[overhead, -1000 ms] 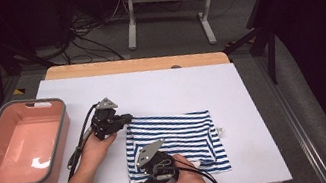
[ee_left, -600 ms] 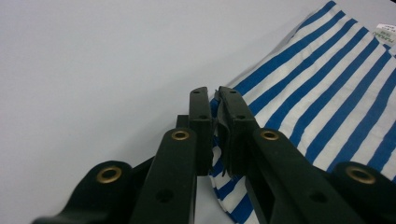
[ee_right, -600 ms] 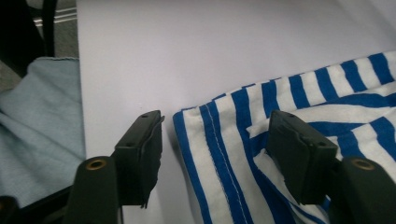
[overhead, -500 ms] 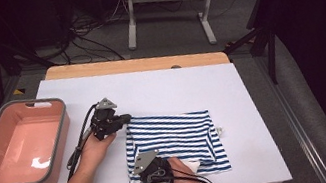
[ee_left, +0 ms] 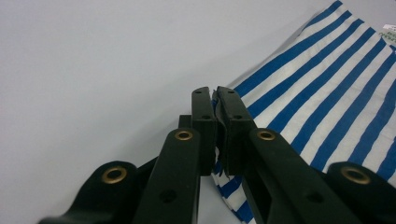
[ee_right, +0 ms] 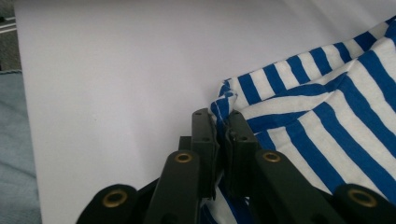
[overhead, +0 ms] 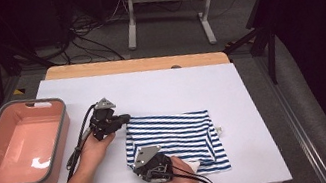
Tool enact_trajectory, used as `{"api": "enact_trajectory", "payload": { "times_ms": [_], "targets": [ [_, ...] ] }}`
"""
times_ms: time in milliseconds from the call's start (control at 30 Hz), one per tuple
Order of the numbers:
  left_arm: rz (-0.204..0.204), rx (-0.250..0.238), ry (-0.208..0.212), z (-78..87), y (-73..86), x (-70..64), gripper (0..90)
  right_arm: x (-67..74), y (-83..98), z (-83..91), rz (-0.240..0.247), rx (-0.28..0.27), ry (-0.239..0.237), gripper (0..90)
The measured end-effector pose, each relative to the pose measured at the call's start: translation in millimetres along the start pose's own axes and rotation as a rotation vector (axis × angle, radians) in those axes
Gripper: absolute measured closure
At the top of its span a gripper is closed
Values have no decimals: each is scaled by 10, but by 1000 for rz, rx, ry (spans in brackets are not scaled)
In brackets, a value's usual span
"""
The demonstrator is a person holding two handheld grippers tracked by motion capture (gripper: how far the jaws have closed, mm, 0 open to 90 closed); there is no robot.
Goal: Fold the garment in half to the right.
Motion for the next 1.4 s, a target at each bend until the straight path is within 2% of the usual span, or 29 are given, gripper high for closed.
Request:
{"api": "enact_trajectory", "payload": {
  "times_ms": [67,133,300,467,667,767,900,1100,1200,1267,1400],
  "targets": [
    [-2,-5,-4,19,-12,2,865,16,-4,21,-31,-11,-41,854],
    [-1,-11,-7,51,-27,1,865,42,-19,39,-35,-24,-58,853],
    [-2,-12,-28,147,-58,33,867,104,-110,89,-22,-63,-59,851],
    [18,1,-55,243,-41,90,867,148,-229,96,-12,-96,-77,850],
    [47,-20,-78,380,-56,159,867,216,-364,51,8,-131,-91,849],
    [75,-31,-81,398,-84,175,867,220,-394,46,5,-144,-91,849],
    [66,-42,-87,399,-155,149,867,182,-424,87,-20,-172,-104,849],
    [76,-62,-78,372,-242,101,867,98,-423,298,-75,-235,-112,849],
    [82,-74,-69,352,-306,55,866,42,-399,461,-94,-271,-98,850],
    [69,-76,-73,326,-358,16,866,13,-377,550,-104,-284,-90,850],
    [75,-86,-56,263,-439,-76,866,-28,-334,682,-120,-301,-76,850]
  ]
}}
Point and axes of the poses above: each handheld gripper's, and its own axes: z roughly backward along the jaws, y roughly out of its underside, x roughly to its left, the point moved 7 cm from there along -z, roughly forward along the jaws, and after that the axes turned 4 degrees about -x, right-handed, at the moved point
